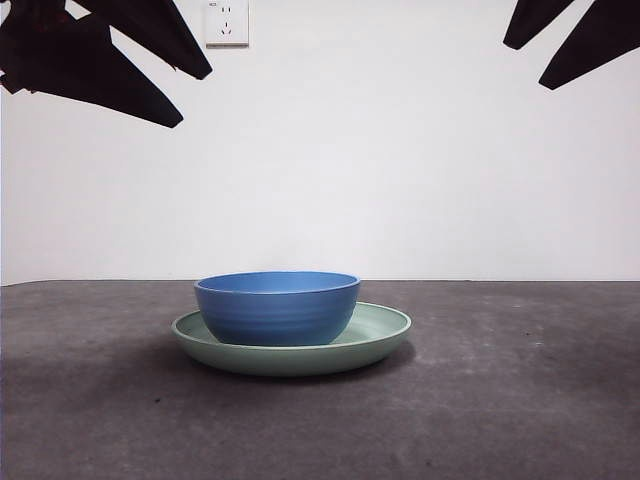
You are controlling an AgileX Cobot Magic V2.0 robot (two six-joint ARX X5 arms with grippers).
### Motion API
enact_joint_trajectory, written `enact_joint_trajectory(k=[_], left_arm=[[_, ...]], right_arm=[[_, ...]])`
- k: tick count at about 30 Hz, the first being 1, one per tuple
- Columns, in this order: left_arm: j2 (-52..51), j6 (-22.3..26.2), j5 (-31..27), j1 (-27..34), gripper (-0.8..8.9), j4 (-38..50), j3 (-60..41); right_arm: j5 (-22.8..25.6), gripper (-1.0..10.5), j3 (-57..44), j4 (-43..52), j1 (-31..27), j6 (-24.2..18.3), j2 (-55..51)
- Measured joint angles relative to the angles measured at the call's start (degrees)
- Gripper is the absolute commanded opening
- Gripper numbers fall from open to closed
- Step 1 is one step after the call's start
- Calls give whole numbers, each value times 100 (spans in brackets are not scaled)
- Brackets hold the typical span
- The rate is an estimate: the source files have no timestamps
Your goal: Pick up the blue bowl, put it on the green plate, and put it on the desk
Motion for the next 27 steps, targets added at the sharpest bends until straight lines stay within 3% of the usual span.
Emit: enact_joint_trajectory(k=[2, 27], left_arm=[[0, 0, 0, 0, 0, 0, 0], [0, 0, 0, 0, 10, 2, 0]], right_arm=[[0, 1, 0, 0, 0, 2, 0], [4, 11, 0, 85, 0, -22, 0]])
